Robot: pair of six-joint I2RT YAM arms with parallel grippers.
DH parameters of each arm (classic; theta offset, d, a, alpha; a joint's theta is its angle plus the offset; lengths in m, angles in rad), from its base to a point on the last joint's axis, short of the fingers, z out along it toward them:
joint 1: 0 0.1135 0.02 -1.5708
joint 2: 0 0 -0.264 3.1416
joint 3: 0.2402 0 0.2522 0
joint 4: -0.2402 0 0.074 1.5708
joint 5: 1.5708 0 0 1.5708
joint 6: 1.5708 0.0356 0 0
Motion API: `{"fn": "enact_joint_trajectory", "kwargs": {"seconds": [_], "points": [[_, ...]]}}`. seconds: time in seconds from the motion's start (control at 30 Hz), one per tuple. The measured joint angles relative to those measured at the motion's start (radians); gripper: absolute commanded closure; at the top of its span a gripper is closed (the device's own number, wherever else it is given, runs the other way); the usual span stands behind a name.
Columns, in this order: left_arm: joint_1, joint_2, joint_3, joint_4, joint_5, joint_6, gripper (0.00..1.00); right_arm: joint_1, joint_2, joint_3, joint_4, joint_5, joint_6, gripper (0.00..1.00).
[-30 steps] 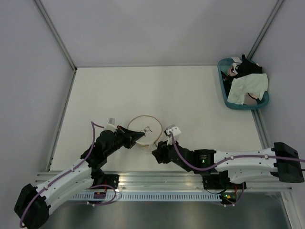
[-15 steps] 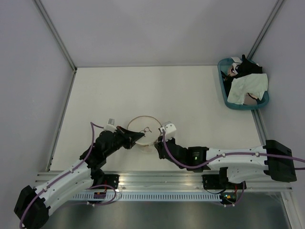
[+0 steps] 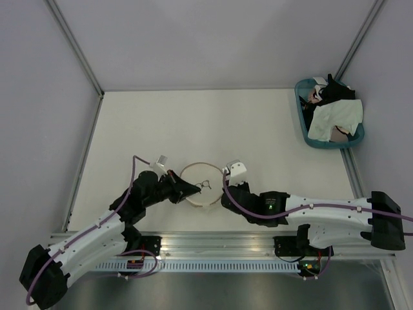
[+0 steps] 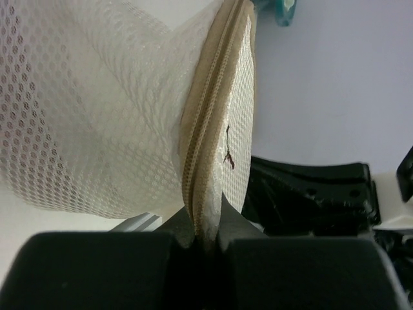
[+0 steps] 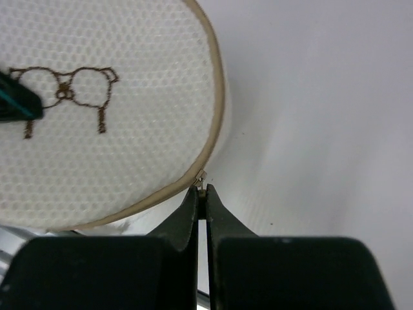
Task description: Unzip the laundry bag and remove the bra
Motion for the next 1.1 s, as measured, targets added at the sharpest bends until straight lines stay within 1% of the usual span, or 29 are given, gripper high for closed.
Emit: {"fn": "enact_joint_trajectory", "kwargs": {"seconds": [0.1,0.23,0.4,0.57,0.6,0.63,0.67,0.7,0.77,0.8,0.83,0.9,1.0,1.1], "points": [[0.000,0.031,0.049,-0.059,0.044,0.104,0.98,-0.030,0.000,0.012,-0.073,0.010,0.002,1.00],[0.000,0.114,0.178,-0.148,0.121,0.293,0.98,-0.051,0.000,0.029,-0.132,0.016,-0.001,1.00],[0.005,0.270,0.316,-0.192,0.314,0.506,0.98,-0.089,0.000,0.032,-0.176,0.027,-0.021,0.99],[0.007,0.413,0.389,-0.224,0.507,0.671,0.98,-0.122,-0.005,0.032,-0.202,0.026,-0.048,1.00],[0.008,0.436,0.399,-0.237,0.527,0.699,0.95,-0.127,-0.011,0.032,-0.208,0.026,-0.053,0.99],[0.009,0.452,0.407,-0.251,0.537,0.722,0.84,-0.130,-0.021,0.032,-0.214,0.026,-0.057,1.00],[0.010,0.468,0.416,-0.267,0.541,0.750,0.68,-0.132,-0.030,0.032,-0.219,0.025,-0.061,1.00],[0.009,0.482,0.427,-0.296,0.539,0.779,0.41,-0.135,-0.043,0.032,-0.222,0.029,-0.064,1.00],[0.008,0.499,0.447,-0.354,0.519,0.814,0.21,-0.145,-0.069,0.032,-0.227,0.040,-0.068,0.99],[0.006,0.503,0.458,-0.385,0.476,0.826,0.11,-0.148,-0.081,0.032,-0.230,0.045,-0.069,1.00],[0.006,0.504,0.468,-0.406,0.443,0.834,0.07,-0.151,-0.092,0.032,-0.236,0.050,-0.069,1.00],[0.006,0.500,0.497,-0.449,0.332,0.839,0.01,-0.152,-0.106,0.032,-0.249,0.058,-0.068,0.99],[0.007,0.463,0.538,-0.493,0.126,0.833,0.01,-0.153,-0.119,0.032,-0.276,0.066,-0.047,0.99],[0.011,0.360,0.543,-0.530,-0.032,0.787,0.01,-0.153,-0.127,0.032,-0.315,0.079,0.007,0.99]]}}
